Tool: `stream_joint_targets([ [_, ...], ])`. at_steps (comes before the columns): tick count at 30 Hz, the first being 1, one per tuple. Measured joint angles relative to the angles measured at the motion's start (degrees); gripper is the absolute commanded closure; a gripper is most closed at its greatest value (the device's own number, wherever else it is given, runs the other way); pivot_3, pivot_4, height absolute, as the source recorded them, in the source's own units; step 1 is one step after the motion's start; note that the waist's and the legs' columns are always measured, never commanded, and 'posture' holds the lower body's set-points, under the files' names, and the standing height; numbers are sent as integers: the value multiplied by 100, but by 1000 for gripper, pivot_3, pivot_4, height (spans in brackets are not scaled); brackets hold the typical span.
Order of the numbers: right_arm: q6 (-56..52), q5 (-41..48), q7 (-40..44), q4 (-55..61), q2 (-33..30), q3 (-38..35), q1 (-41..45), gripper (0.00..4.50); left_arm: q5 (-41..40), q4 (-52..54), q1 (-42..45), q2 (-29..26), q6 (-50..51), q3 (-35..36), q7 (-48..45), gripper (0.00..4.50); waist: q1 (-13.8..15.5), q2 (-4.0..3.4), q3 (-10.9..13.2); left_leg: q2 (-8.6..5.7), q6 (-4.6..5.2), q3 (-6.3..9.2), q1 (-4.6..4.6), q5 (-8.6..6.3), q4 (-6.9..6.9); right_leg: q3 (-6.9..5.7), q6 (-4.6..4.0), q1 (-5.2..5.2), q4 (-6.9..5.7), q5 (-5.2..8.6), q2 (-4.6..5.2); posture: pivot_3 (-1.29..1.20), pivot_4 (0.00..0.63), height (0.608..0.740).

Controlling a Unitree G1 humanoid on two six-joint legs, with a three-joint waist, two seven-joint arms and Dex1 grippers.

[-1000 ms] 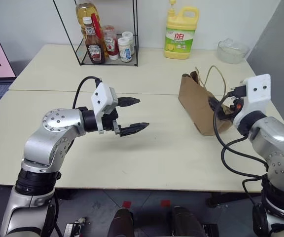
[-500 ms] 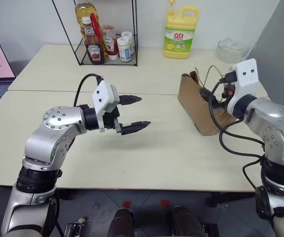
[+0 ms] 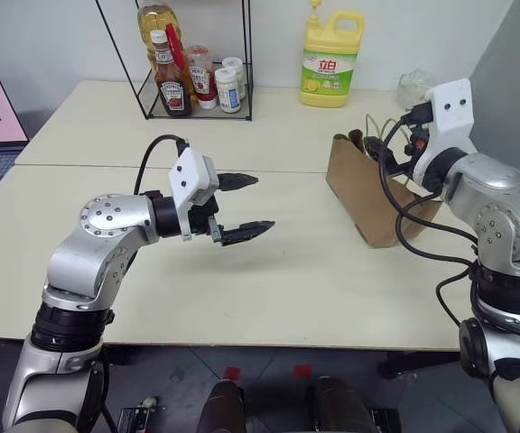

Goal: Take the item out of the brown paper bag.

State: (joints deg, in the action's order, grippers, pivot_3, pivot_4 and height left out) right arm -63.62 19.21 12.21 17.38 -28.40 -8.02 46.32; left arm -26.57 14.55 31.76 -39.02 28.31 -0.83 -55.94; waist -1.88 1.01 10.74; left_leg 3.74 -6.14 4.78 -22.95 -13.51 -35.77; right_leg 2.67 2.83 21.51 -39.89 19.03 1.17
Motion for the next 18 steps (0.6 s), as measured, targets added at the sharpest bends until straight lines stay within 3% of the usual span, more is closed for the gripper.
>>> stream_joint_targets([
  [9,-491,18,-24,81,-1,-97,188,4351,25,-90,10,0,-30,-5,-87,0,0,-1,1,0,0,0,-1,0,1,0,0,3,-1,0,0,0,150,740],
  [18,-394,-15,196,-218,-163,44,429,4451,-12,-191,9,0,31,64,-6,0,-2,-2,1,0,0,-1,-3,0,1,1,0,6,0,0,0,0,150,740],
])
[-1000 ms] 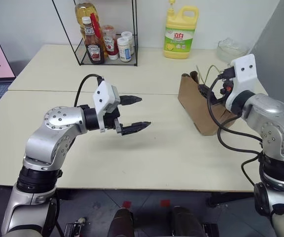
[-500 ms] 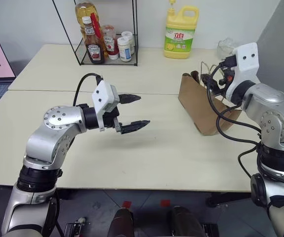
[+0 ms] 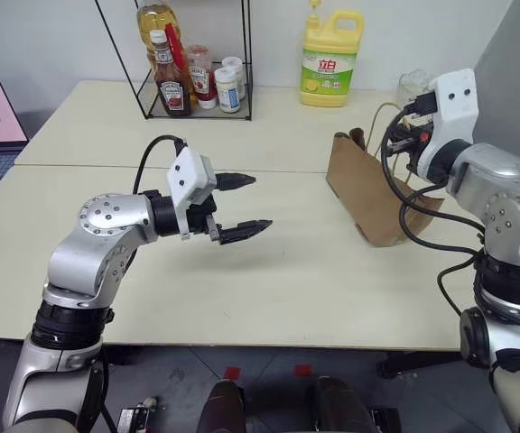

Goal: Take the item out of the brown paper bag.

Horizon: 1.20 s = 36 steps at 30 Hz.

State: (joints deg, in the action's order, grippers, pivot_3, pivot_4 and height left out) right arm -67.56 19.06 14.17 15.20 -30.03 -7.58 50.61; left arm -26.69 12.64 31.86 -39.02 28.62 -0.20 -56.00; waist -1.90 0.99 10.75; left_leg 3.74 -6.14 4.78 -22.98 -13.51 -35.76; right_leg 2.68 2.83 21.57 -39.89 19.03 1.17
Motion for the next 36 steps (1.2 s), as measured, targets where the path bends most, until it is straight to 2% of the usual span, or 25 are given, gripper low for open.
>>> stream_joint_targets([
  [9,738,-191,794,-881,-631,545,360,4451,-269,-1,6,-42,449,463,200,0,-4,-4,3,0,0,-4,-7,0,1,3,0,11,0,0,0,0,150,740],
  [19,2315,-656,2219,-2045,-1004,1413,1155,4451,-737,-4,-278,-464,1119,980,208,0,-51,-20,25,1,0,-8,-15,0,3,6,0,24,-1,0,0,0,150,740],
  [26,3212,-893,3002,-2705,-744,1811,1659,4451,-1071,293,-902,-647,1533,1413,377,0,-115,-24,28,2,-2,-7,-44,1,-2,5,-1,54,-6,-1,1,0,150,740],
  [36,3827,-1164,3313,-3601,401,2032,2497,4451,-1490,545,-1992,-956,1871,2125,406,0,-141,-28,30,4,-2,-8,-53,1,0,4,-2,68,-11,-1,2,0,150,740],
])
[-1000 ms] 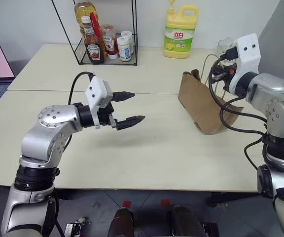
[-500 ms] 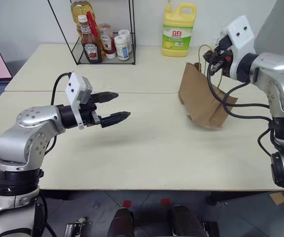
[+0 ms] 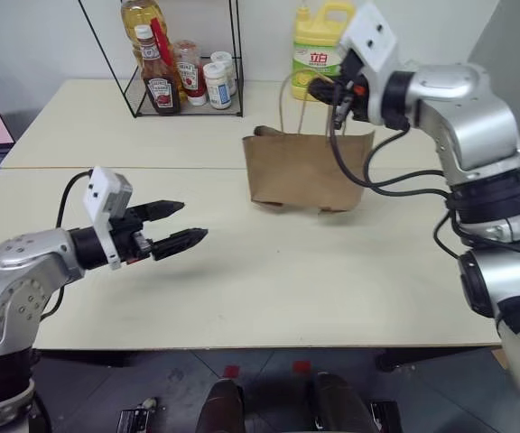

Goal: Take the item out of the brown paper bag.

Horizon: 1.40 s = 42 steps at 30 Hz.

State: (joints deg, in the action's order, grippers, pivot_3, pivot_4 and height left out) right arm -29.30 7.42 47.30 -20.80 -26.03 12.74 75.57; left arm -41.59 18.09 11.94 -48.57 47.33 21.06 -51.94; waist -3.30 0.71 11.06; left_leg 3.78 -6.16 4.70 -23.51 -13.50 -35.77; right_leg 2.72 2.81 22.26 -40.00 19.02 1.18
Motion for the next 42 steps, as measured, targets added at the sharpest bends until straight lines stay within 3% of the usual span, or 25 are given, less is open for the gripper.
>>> stream_joint_targets([
  [7,807,-251,41,-728,742,186,311,4451,-133,34,-282,66,-30,345,212,0,14,0,0,0,0,0,-3,0,-2,-3,0,0,-1,0,2,0,150,740],
  [18,2585,-732,269,-2388,1333,271,633,4451,-138,252,-631,134,-297,615,467,0,2,0,0,0,-13,0,-4,7,-1,-4,-1,1,-2,-1,2,0,150,740],
  [27,3695,-1099,298,-3307,1505,271,863,4451,-227,455,-683,133,-369,705,617,0,0,0,0,1,-15,0,-4,8,-2,-3,-1,1,-4,-1,1,0,150,740],
  [40,4118,-1476,289,-3798,1523,269,941,4451,-229,455,-597,132,-420,574,629,0,0,1,0,1,-18,0,-4,10,-2,-4,-1,1,-6,-1,1,0,150,740],
  [42,4149,-1530,287,-3810,1504,269,941,4075,-225,455,-569,132,-437,537,628,0,0,1,0,1,-18,0,-4,10,-3,-4,-1,0,-7,-1,1,0,150,740],
])
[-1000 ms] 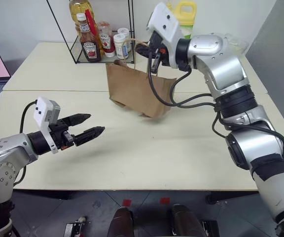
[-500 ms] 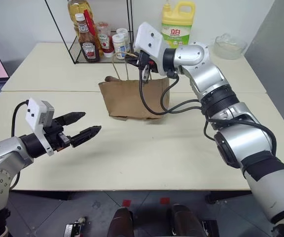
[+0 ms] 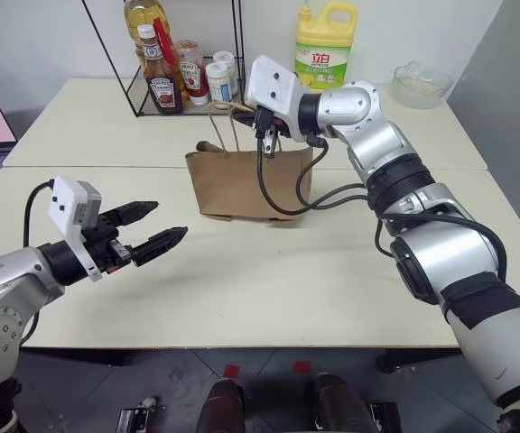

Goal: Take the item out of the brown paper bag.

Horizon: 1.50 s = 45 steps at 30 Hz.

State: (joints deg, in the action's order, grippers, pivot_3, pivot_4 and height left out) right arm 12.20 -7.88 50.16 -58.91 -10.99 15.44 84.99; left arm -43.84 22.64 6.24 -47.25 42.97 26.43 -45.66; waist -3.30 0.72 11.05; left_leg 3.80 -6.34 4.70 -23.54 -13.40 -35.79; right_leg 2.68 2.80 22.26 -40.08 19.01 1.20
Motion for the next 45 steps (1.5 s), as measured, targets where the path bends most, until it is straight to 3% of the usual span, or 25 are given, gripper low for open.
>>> stream_joint_targets([
  [2,16,-10,-4,-1,-23,0,0,3595,2,-1,33,0,-48,-33,-2,0,0,0,0,0,-2,0,0,1,0,0,0,0,0,0,0,0,150,740],
  [11,-97,0,625,700,-656,0,-251,413,9,-165,259,1,-175,-315,-21,0,21,1,-1,-1,-3,0,0,2,-3,-1,0,-3,-1,0,1,0,150,740],
  [14,-593,142,1111,1703,-1109,-58,-716,413,10,-301,394,1,-140,-445,8,0,45,2,-1,-1,-1,1,-1,1,-9,-4,0,-7,-1,0,2,0,150,740],
  [19,-2488,767,1632,4202,-1927,-371,-1997,413,36,-494,742,29,-99,-685,54,0,60,1,-1,-2,9,3,-2,-5,-11,-5,0,-7,-4,0,3,0,150,740],
  [22,-4210,1519,1692,6139,-2527,-894,-3194,375,7,-627,1217,77,-96,-809,44,564,144,3,-2,-3,16,5,-3,-9,-17,-7,0,-12,-2,0,3,0,150,740],
  [27,-6633,2617,924,8669,-2643,-1886,-4883,375,89,-1362,2477,126,-133,-1127,-51,2122,162,6,-4,-4,18,9,-1,-9,-26,-9,1,-14,-13,0,0,0,150,740],
  [34,-8051,3088,-581,10293,-1851,-2545,-5870,375,1262,-3380,4215,217,-1214,-2028,-633,4363,123,6,-4,-7,18,11,14,-7,-22,-2,1,-16,-26,0,-7,0,150,740],
  [41,-8706,3453,-1615,11193,-1218,-2411,-6313,375,3307,-7493,6397,970,-4019,-2940,-440,4464,147,11,-7,-10,20,12,5,-7,-23,-7,2,-15,-12,0,-5,0,150,740],
  [45,-8800,3581,-1941,11279,-1128,-2327,-6448,375,4030,-8890,6904,1357,-4888,-3203,-235,4464,139,11,-7,-11,15,11,-4,-4,-20,-7,2,-13,0,0,-3,0,150,740],
])
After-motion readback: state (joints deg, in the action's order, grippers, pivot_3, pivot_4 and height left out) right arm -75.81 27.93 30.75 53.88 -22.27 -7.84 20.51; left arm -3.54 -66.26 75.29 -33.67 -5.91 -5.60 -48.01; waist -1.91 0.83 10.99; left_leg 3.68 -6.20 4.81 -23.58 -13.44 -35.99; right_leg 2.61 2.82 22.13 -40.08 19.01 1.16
